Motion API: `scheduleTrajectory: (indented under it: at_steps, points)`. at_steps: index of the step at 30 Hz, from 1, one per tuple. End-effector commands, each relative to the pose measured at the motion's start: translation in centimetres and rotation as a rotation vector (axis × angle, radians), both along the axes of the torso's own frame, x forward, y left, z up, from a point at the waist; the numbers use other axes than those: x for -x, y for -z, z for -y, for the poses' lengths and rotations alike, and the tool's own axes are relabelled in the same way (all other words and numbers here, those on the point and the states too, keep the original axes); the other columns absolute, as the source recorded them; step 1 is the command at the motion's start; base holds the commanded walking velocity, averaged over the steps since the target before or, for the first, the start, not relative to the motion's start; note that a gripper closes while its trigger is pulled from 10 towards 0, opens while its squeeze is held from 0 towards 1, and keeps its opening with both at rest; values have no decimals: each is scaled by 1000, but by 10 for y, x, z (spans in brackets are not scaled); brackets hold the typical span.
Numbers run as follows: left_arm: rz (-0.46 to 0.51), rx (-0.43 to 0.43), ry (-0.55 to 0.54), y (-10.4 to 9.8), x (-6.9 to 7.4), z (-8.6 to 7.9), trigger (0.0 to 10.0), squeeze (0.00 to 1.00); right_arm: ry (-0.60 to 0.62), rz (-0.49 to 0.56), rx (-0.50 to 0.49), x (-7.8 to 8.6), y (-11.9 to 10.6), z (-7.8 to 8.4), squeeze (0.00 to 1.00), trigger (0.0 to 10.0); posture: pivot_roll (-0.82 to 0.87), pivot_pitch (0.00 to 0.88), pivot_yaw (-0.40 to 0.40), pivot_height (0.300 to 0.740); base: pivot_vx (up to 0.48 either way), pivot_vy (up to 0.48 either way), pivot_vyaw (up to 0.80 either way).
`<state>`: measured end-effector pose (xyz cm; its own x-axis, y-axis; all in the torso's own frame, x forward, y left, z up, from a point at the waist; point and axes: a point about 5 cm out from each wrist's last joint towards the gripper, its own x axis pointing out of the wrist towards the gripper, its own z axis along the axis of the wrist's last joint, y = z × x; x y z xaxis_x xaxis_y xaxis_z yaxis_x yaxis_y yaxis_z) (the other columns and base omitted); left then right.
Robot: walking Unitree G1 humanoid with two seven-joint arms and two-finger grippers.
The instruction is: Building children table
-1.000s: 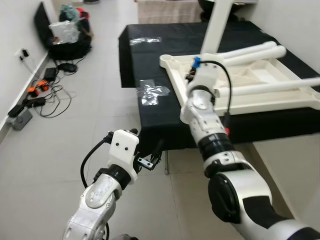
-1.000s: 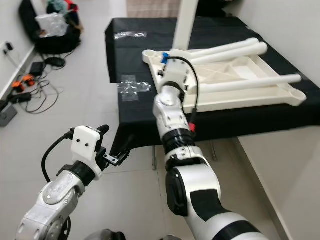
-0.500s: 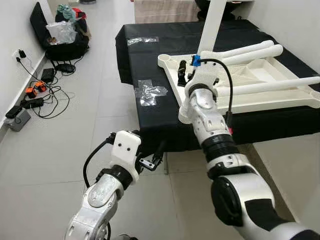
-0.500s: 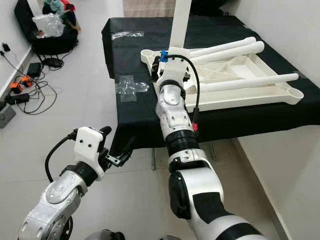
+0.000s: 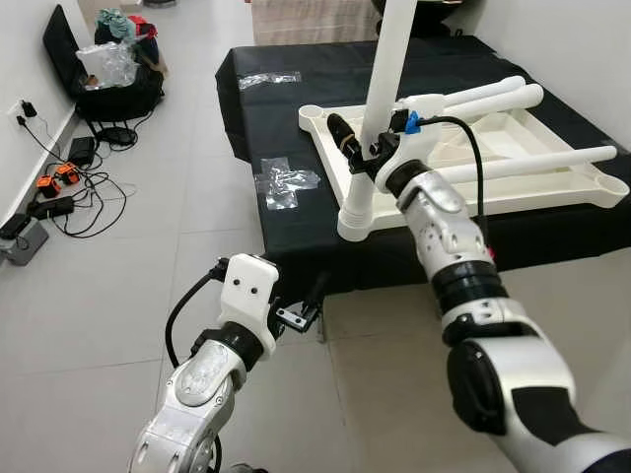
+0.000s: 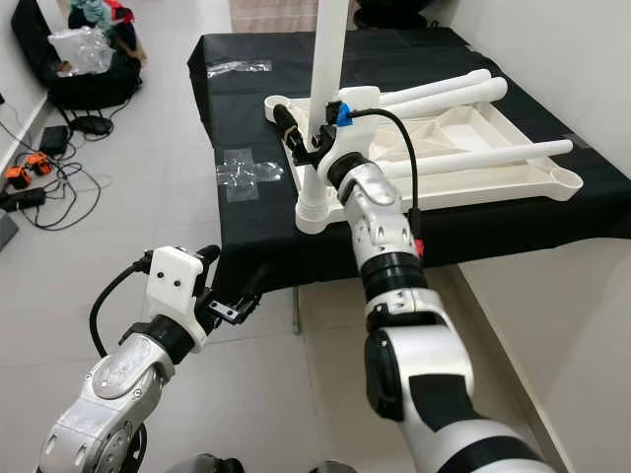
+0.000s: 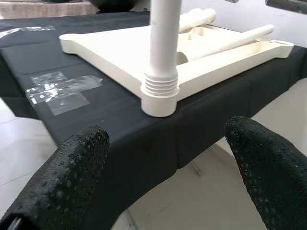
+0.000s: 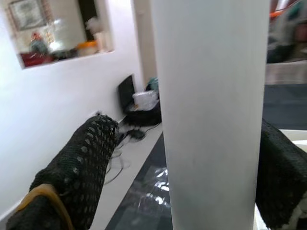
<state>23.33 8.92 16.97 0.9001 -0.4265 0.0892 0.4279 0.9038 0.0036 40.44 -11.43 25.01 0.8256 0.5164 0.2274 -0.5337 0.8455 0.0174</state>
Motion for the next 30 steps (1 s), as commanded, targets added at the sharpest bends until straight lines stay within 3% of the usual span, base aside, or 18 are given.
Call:
scheduleTrajectory:
  at_steps: [1,3,7,11,12,13,22,23,27,28,29,30]
  points:
    - [-2,0,-5,2,-1,0,10000,0,-131,-32,61,1,6,-20,0,10000,22,95,-72,740,0,0,0]
    - [-2,0,-5,2,-1,0,10000,0,-131,-32,61,1,6,-20,0,10000,22,95,-72,740,0,0,0]
    - [8,3,-6,-1,-1,1,10000,0,-280,-95,85,6,20,-33,0,10000,30,100,-82,740,0,0,0]
    - [12,6,-8,-3,-1,2,10000,0,-292,-107,116,8,29,-36,0,10000,33,100,-82,740,0,0,0]
    - [12,4,-8,-3,-1,1,10000,0,-272,-116,150,7,34,-36,0,6941,33,100,-82,740,0,0,0]
    - [19,4,-2,-4,-1,2,10000,0,-245,-117,188,7,37,-35,0,0,33,100,-82,740,0,0,0]
    - [35,-1,11,-7,-1,7,10000,0,-152,-104,213,2,34,-29,0,0,20,106,-80,740,0,0,0]
    - [29,-1,6,-5,-1,6,10000,0,-27,-78,215,-3,27,-21,0,0,20,106,-80,740,0,0,0]
    - [26,-2,3,-4,-1,5,10000,0,95,-76,213,-7,24,-13,0,0,20,99,-79,740,0,0,0]
    - [25,-3,3,-4,-1,5,10000,0,198,-89,233,-10,25,-6,0,0,20,91,-75,740,0,0,0]
    - [25,-3,3,-4,-1,5,10000,0,198,-89,233,-10,25,-6,0,0,20,91,-75,740,0,0,0]
    - [24,-3,4,-4,-1,5,10000,0,282,-110,226,-12,26,0,0,0,20,91,-75,740,0,0,0]
